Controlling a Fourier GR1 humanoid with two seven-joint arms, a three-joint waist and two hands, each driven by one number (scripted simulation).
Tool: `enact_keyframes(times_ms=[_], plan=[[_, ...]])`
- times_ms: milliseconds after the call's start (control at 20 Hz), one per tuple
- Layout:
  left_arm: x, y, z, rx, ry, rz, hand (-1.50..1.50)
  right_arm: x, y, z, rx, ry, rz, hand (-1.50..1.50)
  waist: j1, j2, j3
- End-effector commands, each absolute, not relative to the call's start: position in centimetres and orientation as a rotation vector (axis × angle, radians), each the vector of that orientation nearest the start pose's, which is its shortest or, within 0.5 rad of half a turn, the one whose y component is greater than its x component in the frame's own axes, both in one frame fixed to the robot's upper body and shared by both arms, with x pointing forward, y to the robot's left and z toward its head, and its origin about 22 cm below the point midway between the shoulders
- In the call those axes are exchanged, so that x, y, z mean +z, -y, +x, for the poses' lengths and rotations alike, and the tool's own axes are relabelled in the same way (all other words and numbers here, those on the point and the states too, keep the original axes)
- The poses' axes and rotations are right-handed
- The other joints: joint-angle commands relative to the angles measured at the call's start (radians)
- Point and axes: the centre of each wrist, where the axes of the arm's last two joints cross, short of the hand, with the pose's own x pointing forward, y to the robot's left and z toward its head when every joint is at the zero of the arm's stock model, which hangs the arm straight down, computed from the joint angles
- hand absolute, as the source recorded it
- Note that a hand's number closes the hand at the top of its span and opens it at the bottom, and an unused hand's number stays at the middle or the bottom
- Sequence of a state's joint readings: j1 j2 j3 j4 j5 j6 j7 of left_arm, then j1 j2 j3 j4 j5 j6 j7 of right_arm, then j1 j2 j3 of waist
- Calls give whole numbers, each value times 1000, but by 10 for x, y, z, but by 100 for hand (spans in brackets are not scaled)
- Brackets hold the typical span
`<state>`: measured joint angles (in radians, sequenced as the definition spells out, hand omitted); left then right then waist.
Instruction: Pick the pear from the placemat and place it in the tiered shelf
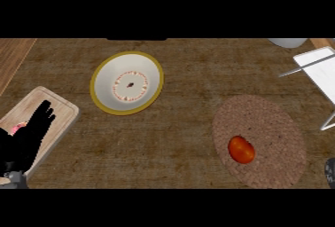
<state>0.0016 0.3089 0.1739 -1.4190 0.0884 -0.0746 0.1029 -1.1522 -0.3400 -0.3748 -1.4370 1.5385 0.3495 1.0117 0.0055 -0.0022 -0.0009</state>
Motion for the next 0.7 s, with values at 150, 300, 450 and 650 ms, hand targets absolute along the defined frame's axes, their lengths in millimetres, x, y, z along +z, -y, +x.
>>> enact_keyframes(times_ms=[150, 300, 450, 650], plan=[[-9, -344, 232, -56, 1338, 259, 0, 385, 276, 360, -139, 732, -1725, 150, -3, 2, 0], [13, -370, 233, -36, 1333, 254, 0, 354, 305, 368, -122, 696, -1754, 150, 1, 2, 1], [-6, -343, 226, -54, 1324, 245, 0, 354, 325, 374, -108, 654, -1761, 150, 5, 3, 1], [0, -345, 240, -52, 1339, 249, 0, 346, 336, 374, -119, 654, -1760, 150, -1, 3, 1]])
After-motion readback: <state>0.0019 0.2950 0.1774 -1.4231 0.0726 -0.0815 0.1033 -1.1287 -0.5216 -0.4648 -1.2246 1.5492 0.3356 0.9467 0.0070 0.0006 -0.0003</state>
